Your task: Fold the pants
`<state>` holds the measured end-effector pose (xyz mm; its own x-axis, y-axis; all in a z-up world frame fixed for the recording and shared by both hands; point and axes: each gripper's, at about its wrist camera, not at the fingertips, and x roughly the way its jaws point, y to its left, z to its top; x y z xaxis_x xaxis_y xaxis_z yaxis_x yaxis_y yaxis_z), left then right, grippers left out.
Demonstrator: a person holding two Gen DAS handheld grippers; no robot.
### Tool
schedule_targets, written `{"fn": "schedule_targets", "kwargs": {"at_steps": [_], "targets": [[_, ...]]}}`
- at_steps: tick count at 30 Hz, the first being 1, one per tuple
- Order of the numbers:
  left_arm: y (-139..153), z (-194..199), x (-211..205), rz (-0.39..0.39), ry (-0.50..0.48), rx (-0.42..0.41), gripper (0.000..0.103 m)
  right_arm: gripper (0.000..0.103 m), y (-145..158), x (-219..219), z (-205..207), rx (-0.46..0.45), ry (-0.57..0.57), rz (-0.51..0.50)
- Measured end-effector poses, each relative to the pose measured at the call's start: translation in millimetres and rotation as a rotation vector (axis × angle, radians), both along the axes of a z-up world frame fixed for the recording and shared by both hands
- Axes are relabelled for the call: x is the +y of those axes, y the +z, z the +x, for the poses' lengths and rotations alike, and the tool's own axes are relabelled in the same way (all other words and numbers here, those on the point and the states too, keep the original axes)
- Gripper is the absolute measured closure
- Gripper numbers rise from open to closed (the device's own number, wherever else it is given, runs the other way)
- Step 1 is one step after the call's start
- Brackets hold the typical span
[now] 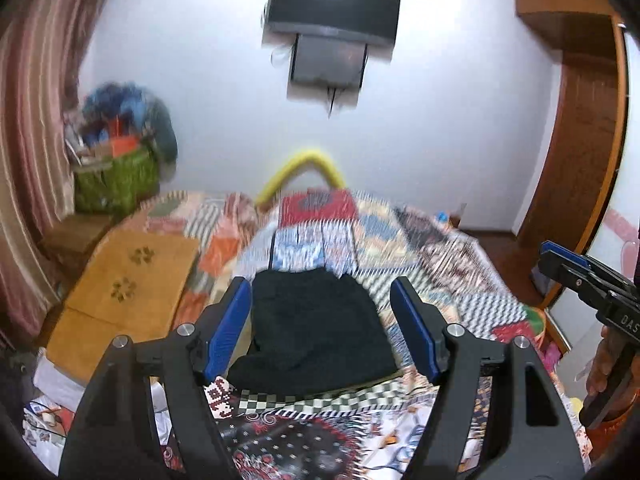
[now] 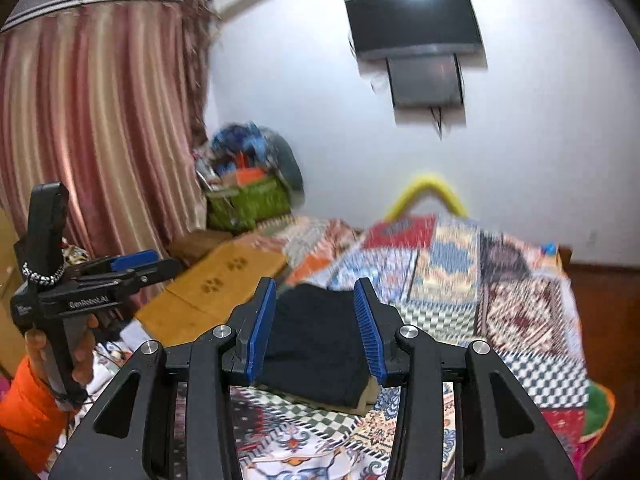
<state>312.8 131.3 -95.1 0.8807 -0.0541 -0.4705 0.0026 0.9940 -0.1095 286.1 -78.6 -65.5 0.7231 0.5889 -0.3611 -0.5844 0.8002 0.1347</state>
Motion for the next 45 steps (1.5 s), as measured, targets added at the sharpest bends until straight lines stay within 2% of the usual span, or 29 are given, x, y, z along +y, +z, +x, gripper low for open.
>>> {"fn": "schedule_targets", "kwargs": {"at_steps": [2,7,11,16,17,18,21,25,29,35,45], "targets": [[20,-31,-14,0.015,0.006,-0.061,0.031,0.066,17,-7,-28,-0.053,0.004,0.028],[51,-90,-34,0.002,0.006,-0.151,0.031,0.066,41,-22,-76,-0.122,0.019,0.094],[72,-146,-47,0.033,0.039,-0.23,0.031,0.066,52,-28,-108,-0.183,0.016,0.094],[86,-200,-58,0.045,0.048,-0.292,0.029,0.066,57,-36,-140,-0.226,0.022,0.108],[87,-206,-60,0.052,0.049,-0.3,0.029,0.064,57,-37,-145,-0.233,0.02,0.11],[88,-212,-63,0.059,0.048,-0.306,0.028,0.059,57,-38,-149,-0.237,0.019,0.113],[90,-236,-72,0.079,0.04,-0.336,0.019,0.052,54,-41,-157,-0.254,0.018,0.127],[88,-253,-84,0.107,0.04,-0.359,0.007,0.038,51,-44,-168,-0.266,0.007,0.14],[82,-262,-91,0.102,0.029,-0.358,0.001,0.025,50,-43,-176,-0.274,-0.004,0.143],[75,-266,-95,0.088,0.028,-0.345,0.0,0.003,45,-45,-186,-0.294,-0.055,0.131],[68,-267,-96,0.085,0.032,-0.34,0.0,0.001,38,-46,-189,-0.284,-0.07,0.125]]}}
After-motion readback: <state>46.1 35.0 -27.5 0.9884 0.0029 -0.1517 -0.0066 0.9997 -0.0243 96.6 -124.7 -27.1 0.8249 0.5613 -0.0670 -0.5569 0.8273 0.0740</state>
